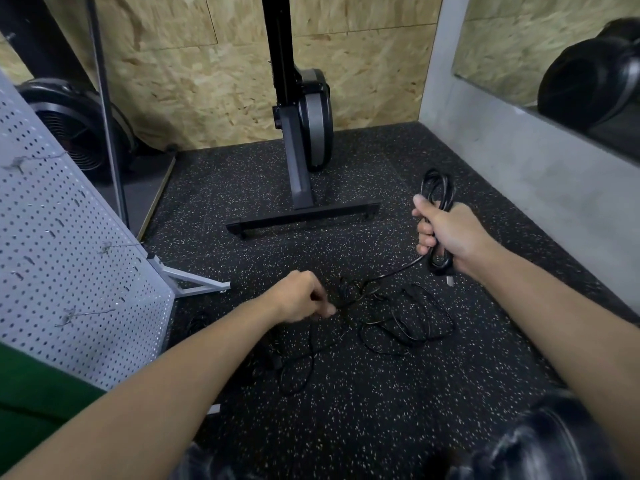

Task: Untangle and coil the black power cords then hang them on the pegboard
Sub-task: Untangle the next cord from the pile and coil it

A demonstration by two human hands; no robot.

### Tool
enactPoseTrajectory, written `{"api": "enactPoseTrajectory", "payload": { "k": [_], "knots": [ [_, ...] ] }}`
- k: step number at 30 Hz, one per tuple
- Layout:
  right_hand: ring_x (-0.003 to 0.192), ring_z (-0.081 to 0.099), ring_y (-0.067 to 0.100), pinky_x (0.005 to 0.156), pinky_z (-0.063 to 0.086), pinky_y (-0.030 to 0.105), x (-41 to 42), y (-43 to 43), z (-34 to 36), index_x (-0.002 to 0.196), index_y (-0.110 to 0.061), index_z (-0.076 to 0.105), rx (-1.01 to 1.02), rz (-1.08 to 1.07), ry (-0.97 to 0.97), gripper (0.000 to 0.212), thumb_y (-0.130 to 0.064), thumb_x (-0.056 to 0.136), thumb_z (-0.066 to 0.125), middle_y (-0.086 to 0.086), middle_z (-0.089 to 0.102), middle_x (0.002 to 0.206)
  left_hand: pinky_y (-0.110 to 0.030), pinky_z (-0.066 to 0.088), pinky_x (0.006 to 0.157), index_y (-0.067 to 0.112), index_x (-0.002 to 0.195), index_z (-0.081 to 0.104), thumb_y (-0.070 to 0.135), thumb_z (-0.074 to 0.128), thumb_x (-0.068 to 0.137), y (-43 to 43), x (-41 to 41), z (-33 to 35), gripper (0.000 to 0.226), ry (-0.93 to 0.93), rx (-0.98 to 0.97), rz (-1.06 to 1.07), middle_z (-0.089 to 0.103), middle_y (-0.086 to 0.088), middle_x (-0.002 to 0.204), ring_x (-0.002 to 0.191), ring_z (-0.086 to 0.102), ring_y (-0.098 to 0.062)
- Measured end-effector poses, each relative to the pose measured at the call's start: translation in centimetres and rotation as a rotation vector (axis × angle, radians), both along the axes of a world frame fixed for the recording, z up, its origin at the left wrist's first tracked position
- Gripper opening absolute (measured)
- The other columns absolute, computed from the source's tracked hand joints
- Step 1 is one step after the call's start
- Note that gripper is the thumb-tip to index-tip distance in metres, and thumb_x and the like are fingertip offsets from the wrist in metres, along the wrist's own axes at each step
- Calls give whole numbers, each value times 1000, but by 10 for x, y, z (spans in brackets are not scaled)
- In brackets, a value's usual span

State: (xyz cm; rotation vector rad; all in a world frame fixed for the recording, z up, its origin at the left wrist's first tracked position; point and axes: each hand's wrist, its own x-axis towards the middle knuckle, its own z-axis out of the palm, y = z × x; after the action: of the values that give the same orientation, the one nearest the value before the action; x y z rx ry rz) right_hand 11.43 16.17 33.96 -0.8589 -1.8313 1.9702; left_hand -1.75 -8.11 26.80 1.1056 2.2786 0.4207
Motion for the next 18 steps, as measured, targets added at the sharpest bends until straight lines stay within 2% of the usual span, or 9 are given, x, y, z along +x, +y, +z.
{"api": "enactPoseTrajectory", "payload": {
  "k": [2, 3, 5, 7, 9, 11, 13, 15, 18],
  "knots": [
    [46, 40, 11, 50, 43, 30, 3, 4, -4, 103, -6, 62, 87, 31, -47, 29, -34, 106, 60, -3, 42, 57, -25, 55, 73, 19, 90, 80, 37, 77, 94, -9, -9, -17, 19, 37, -145, 8, 75, 3, 80, 72, 68, -7],
    [47, 40, 12, 50, 43, 30, 5, 6, -5, 103, -5, 62, 121, 37, -68, 29, -34, 106, 60, -3, 42, 56, -29, 57, 74, 18, 88, 79, 33, 77, 95, -14, -13, -26, 17, 51, -204, 17, 75, 0, 79, 70, 68, -9],
    [46, 41, 12, 49, 44, 31, 10, 13, -9, 102, -6, 63, 176, 39, -111, 29, -35, 106, 60, -4, 44, 54, -32, 60, 66, 12, 89, 76, 23, 76, 96, -25, -19, -40, 13, 67, -286, 82, 73, -10, 79, 61, 69, -13],
    [46, 42, 12, 49, 44, 31, 14, 19, -14, 101, -6, 63, 223, 40, -146, 30, -36, 106, 60, -5, 45, 53, -33, 62, 59, 5, 88, 71, 15, 76, 96, -35, -24, -47, 14, 116, -335, 167, 63, -11, 80, 60, 73, -23],
    [46, 42, 13, 50, 44, 32, 18, 23, -17, 99, -6, 64, 257, 45, -177, 31, -36, 106, 60, -5, 45, 52, -38, 64, 61, 6, 77, 62, 13, 76, 95, -40, -34, -51, 24, 169, -344, 228, 57, -10, 78, 61, 73, -27],
    [47, 42, 14, 51, 43, 33, 21, 25, -19, 98, -6, 63, 274, 58, -192, 30, -35, 106, 60, -5, 44, 53, -39, 63, 70, 8, 72, 56, 19, 77, 95, -41, -41, -54, 33, 232, -376, 215, 59, -11, 80, 70, 73, -29],
    [47, 42, 15, 52, 44, 34, 22, 25, -20, 98, -5, 64, 314, 80, -202, 31, -35, 106, 59, -4, 44, 54, -40, 60, 81, 7, 88, 63, 24, 77, 95, -40, -43, -56, 24, 285, -398, 161, 66, -14, 99, 89, 71, -32],
    [48, 44, 15, 54, 46, 35, 22, 24, -22, 99, -5, 65, 374, 102, -217, 34, -37, 106, 59, -4, 46, 54, -41, 54, 86, 9, 108, 66, 28, 76, 96, -37, -40, -61, 24, 304, -419, 77, 64, -13, 115, 104, 67, -33],
    [49, 43, 14, 54, 45, 34, 21, 20, -23, 101, -5, 65, 343, 111, -186, 34, -38, 106, 59, -6, 46, 54, -42, 51, 87, 12, 116, 63, 31, 71, 99, -33, -33, -64, 26, 367, -434, -33, 60, -11, 120, 109, 64, -33]
  ]
}}
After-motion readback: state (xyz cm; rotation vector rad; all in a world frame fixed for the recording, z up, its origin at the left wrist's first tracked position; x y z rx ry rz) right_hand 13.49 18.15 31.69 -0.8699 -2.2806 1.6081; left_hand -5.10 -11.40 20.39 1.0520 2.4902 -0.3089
